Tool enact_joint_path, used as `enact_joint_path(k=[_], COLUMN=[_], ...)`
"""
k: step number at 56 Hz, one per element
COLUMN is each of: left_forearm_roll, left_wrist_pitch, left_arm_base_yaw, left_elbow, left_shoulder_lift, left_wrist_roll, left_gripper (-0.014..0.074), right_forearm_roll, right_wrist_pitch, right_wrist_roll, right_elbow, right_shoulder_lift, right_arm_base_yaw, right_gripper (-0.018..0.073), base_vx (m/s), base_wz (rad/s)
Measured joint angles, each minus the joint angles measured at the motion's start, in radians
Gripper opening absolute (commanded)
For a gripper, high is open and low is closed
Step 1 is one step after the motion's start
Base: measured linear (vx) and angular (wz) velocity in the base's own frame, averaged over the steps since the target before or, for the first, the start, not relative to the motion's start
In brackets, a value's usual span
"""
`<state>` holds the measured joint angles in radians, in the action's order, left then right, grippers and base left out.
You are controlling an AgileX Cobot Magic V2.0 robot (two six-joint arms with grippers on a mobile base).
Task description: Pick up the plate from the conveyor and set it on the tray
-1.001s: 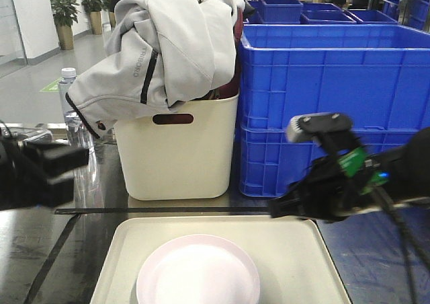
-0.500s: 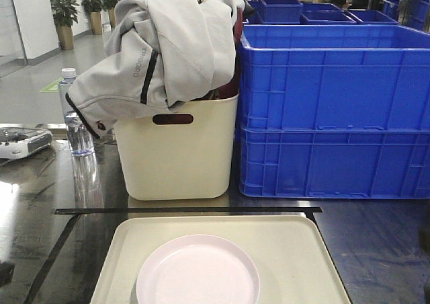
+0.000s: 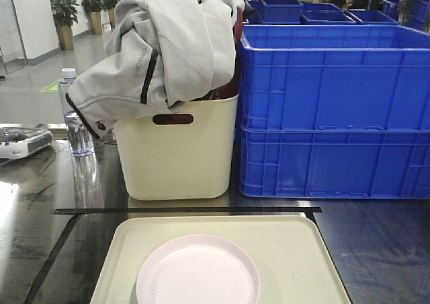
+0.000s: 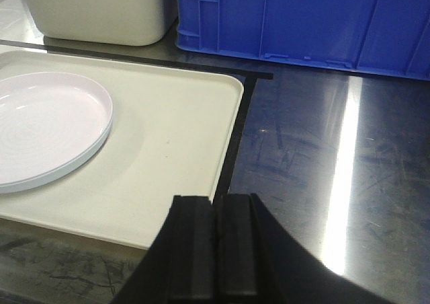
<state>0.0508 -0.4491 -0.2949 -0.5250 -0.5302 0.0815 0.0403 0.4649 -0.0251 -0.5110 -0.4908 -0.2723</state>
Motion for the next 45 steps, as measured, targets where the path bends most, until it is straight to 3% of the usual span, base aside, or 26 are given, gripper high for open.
enact_joint_path(k=[27,33,40,45], left_forearm_roll=[0.0,-0.009,-0.044,-0.051], left_wrist_pitch=[0.002,0.126,0.347,0.421], left_arm_base_yaw=[0.0,0.017,0.09,0.145], left_elbow=[0.007,0.079,0.269,0.413], left_shoulder_lift=[0.002,0.042,0.172,0.282], left_wrist_roll=[-0.004,-0.022,-0.026,-0.026], left_gripper=[0.0003,0.0003,0.0003,0.0003], right_forearm_roll=[0.0,0.0,0.0,0.0], right_wrist_pitch=[0.0,0.0,0.0,0.0], right_wrist_roll=[-0.001,-0.001,-0.001,-0.001], right_elbow=[0.0,0.0,0.0,0.0], right_shoulder_lift=[0.0,0.0,0.0,0.0], right_arm_base_yaw=[0.0,0.0,0.0,0.0], right_gripper=[-0.0013,-0.0013,-0.0013,-0.0013], base_vx=[0.0,0.0,0.0,0.0], base_wz=[0.0,0.0,0.0,0.0])
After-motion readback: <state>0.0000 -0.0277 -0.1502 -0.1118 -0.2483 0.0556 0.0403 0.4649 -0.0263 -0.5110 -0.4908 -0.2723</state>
